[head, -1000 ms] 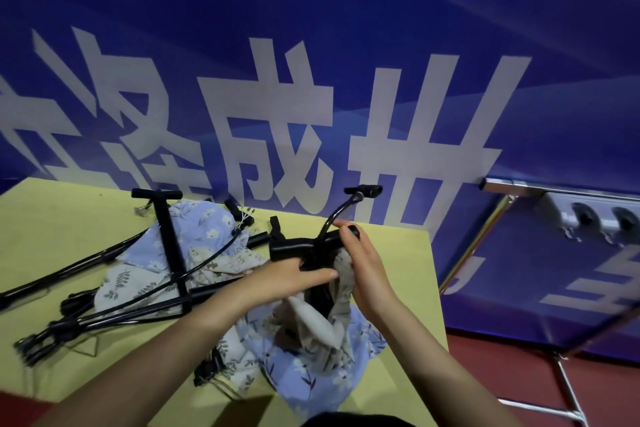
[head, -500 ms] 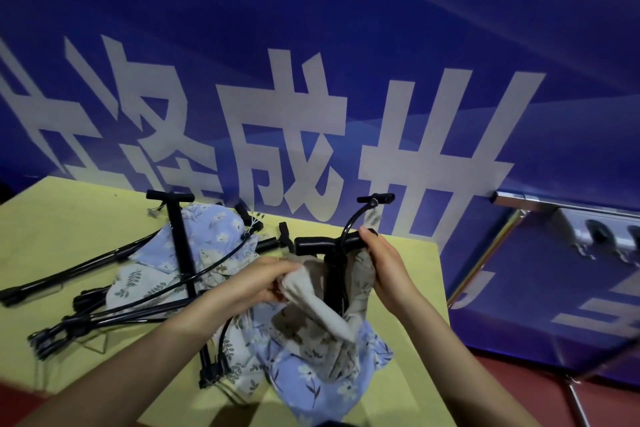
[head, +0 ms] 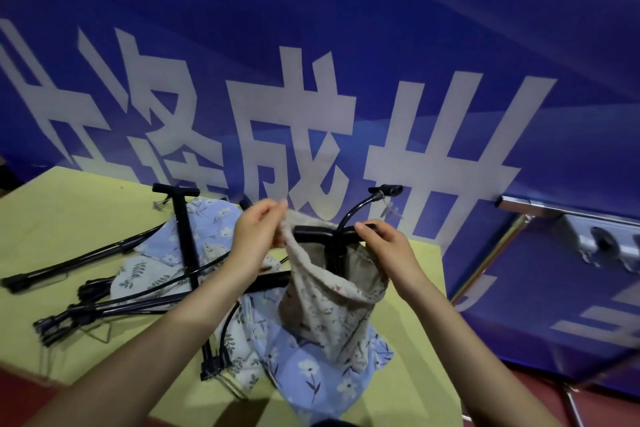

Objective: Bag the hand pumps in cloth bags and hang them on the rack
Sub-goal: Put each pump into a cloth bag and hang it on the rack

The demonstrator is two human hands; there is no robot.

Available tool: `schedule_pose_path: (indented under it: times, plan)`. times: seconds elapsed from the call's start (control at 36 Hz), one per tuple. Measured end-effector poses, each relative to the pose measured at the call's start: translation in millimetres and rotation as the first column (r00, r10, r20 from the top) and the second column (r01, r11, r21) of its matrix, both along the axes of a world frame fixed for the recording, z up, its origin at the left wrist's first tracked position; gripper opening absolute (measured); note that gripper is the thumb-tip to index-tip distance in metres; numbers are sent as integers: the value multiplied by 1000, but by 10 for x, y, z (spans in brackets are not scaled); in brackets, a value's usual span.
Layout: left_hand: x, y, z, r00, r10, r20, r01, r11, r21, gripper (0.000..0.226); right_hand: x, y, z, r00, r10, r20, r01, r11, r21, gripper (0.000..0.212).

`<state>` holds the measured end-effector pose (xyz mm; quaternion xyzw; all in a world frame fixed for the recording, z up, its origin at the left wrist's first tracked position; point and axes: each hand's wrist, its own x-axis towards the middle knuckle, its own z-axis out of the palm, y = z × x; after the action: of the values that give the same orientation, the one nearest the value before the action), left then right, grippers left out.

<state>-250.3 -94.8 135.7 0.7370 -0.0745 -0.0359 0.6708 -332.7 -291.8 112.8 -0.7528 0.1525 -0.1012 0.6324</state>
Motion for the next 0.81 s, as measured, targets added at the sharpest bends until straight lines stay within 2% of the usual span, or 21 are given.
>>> schedule_pose_path:
  times: [0.08,0.19,0.33,0.47,0.56,0.69,0.81]
  plan:
    - [67,27,48,982,8,-191,-55,969,-243,30,-24,-2,-35,1000,29,-8,-29,1000,0,22]
    - [29,-18,50,980,-132,-148,84,953,-291,27,-14,34,-35,999,44,7,-44,999,-31,20]
    - [-19,-70,29,977,-205,-53,196,971,-140,19,0,41,-39,999,52,0,-52,998,-35,22]
    - [15,-43,-66,951,-306,37,305,952,21,20,5,-8,-93,1000,2,19,-3,998,65,26]
    - [-13,-42,-148,945,-325,-25,325,946,-6,24,0,-29,-147,996,-73,60,62,983,175,27]
    - [-114,-13,-244,880,-454,-137,445,891,-94,24,-17,-29,-174,982,-135,129,108,975,195,30]
    - [-183,-54,-239,877,-470,-96,473,881,7,26,-14,-20,-189,985,-105,137,78,979,191,30]
